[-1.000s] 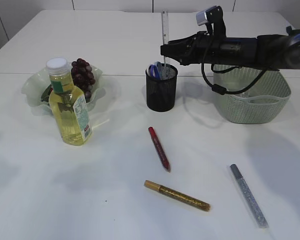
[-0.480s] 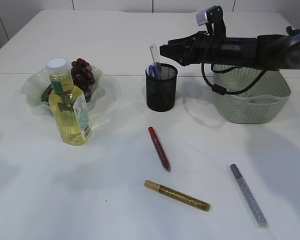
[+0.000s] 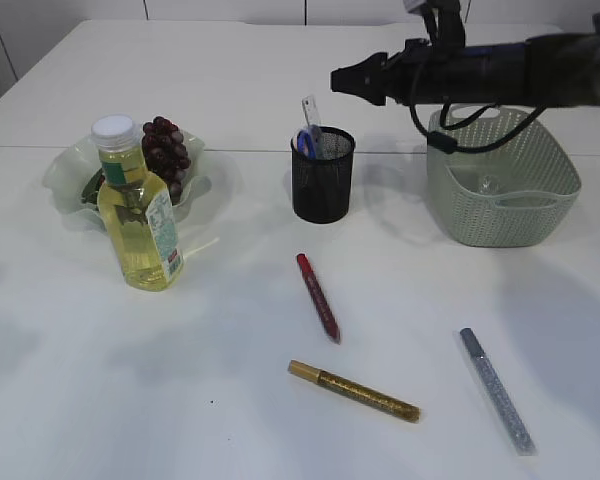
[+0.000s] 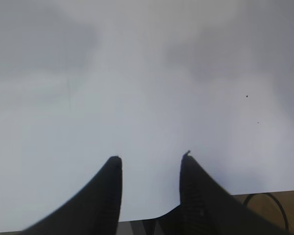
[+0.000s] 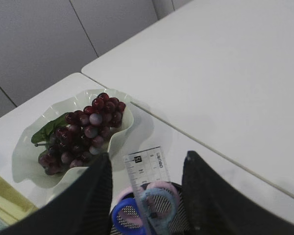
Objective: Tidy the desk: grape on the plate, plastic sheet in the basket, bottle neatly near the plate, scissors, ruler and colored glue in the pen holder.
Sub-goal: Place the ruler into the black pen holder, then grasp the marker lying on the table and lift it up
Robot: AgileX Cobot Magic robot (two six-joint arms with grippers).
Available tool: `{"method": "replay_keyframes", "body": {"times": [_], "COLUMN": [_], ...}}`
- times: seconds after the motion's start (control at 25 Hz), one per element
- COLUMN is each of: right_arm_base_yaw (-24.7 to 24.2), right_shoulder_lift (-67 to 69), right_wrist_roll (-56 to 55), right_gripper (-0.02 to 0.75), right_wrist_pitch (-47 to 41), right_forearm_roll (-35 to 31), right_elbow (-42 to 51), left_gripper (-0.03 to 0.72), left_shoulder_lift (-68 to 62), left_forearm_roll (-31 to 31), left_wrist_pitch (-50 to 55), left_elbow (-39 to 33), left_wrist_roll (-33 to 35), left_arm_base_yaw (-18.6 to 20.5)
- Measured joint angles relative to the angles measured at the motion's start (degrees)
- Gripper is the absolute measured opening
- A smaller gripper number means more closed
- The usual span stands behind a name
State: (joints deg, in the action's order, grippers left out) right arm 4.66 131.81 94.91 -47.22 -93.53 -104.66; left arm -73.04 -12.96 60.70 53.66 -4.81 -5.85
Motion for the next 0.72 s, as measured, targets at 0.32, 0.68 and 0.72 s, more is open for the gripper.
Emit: {"method": "replay_keyframes", "body": {"times": [0.32,0.68,0.72], "right_arm_base_yaw": [0.09,0.09,0.09], "right_shoulder_lift": [-16.76,-29.59,-30.36], "right_wrist_roll": [-42.53,-68.62,-71.28], "right_gripper": [0.377,0.378,0.377], "right_wrist_pitch": [-2.96,-14.39,-16.78], "right_forearm_roll": [41.78,65.05,67.28], "right_elbow": [0.0,0.0,0.0], "left_gripper": [0.288,0.279,0.279], "left_shoulder_lift": [0.0,0.0,0.0], "left_forearm_roll": [0.0,0.99,1.24], "left_wrist_pitch": [-0.91,-1.24,-1.24], "left_elbow": [0.0,0.0,0.0], "left_wrist_roll": [0.0,0.0,0.0], "left_arm_base_yaw": [0.0,0.0,0.0]}}
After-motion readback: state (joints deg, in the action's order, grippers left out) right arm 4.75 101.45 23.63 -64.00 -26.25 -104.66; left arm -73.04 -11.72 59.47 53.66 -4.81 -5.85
